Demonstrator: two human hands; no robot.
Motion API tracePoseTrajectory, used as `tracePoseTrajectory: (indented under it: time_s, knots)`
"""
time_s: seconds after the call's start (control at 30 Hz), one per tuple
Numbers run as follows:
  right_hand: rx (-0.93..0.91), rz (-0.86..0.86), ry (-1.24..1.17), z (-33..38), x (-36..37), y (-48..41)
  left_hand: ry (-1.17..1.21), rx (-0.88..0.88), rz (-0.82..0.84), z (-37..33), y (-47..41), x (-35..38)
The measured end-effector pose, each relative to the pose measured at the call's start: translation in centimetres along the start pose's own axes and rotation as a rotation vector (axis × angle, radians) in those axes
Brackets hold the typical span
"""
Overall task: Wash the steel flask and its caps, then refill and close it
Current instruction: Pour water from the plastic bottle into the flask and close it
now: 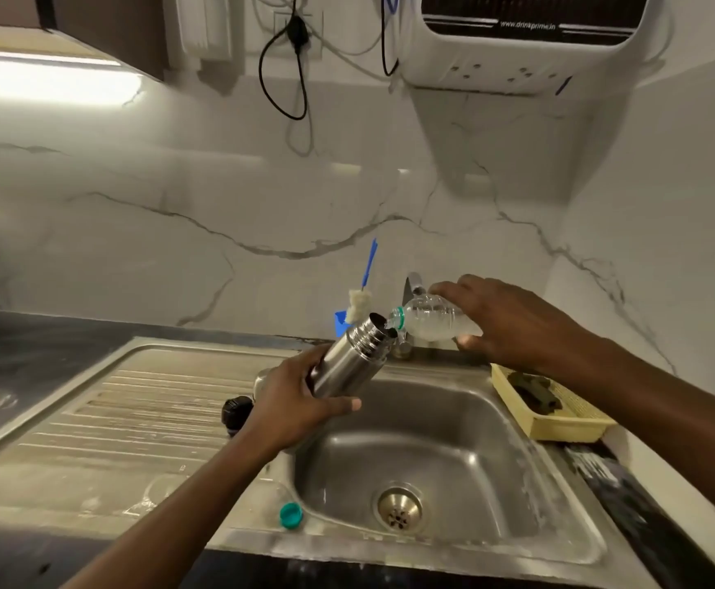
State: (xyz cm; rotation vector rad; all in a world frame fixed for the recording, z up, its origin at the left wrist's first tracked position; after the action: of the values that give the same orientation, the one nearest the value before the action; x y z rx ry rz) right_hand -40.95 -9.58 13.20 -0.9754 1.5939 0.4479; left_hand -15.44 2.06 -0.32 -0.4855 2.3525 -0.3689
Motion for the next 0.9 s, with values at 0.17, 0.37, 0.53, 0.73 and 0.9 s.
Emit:
tracePoseTrajectory:
  time_s: [0.17,0.37,0.53,0.73,0.9]
  knots:
    - [-0.071,-0.072,0.225,0.2,-1.6,-0.7,0.051,-0.019,0.026,0.2,0.1,0.7]
    - [-0.087,-0.073,0.371,0.2,-2.2,-1.4,0.091,-0.025,0.041,0.1,0.3,1.2]
    - [-0.156,-0.161,0.413,0.1,-2.3,-1.8,0.109,-0.018,0.061,0.1,0.5,1.6]
    - [-0.21,-0.236,0.457,0.4,-2.6,-2.0,0.14,-0.027,0.07,-0.3,0.6,1.9]
    - [-0.208,-0.253,0.444,0.5,-3.2,-2.1,0.154,-0.021,0.078,-0.5,0.6,2.3]
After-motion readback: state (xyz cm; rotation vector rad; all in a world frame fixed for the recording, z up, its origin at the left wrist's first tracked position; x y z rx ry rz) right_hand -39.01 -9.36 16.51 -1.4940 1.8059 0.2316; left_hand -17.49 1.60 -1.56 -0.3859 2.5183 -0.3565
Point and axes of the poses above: each hand's wrist, its own y-axis away from the middle knuckle, its own x-axis out of the palm, z = x × y, the point moved 3 cm from there along -y, towards the middle knuckle, and after that the axes turned 8 degrees about z, right-handed, at the moved point
